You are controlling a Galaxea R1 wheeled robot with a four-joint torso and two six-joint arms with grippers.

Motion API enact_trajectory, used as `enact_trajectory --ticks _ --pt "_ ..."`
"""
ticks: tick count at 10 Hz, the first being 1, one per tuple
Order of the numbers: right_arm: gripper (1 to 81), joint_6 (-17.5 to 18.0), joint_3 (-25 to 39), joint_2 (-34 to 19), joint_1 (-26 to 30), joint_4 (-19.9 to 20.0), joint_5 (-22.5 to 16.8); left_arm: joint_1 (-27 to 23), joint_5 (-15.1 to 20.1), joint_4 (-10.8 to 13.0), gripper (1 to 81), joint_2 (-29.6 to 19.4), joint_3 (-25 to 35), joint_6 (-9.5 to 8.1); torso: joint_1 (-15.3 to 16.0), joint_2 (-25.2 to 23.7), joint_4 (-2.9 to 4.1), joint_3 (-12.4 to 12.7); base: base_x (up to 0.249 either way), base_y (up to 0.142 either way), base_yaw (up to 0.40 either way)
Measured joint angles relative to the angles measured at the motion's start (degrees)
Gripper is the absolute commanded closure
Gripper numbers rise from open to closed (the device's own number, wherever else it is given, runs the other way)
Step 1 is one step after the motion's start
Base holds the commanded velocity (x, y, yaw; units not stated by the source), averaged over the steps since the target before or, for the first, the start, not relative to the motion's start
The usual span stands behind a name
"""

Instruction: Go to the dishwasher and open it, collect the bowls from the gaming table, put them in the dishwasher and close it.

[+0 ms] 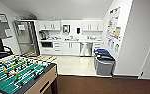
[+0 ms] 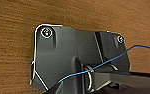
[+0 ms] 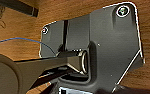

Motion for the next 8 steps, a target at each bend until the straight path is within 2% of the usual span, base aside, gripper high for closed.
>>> enact_trajectory --ticks 8 --pt "1.0 0.0 -2.1 1.1 0.1 0.0 0.0 -0.1 -0.1 0.0 1.0 0.3 0.0 0.00 0.0 0.0 0.00 0.0 0.277 0.000 0.000"
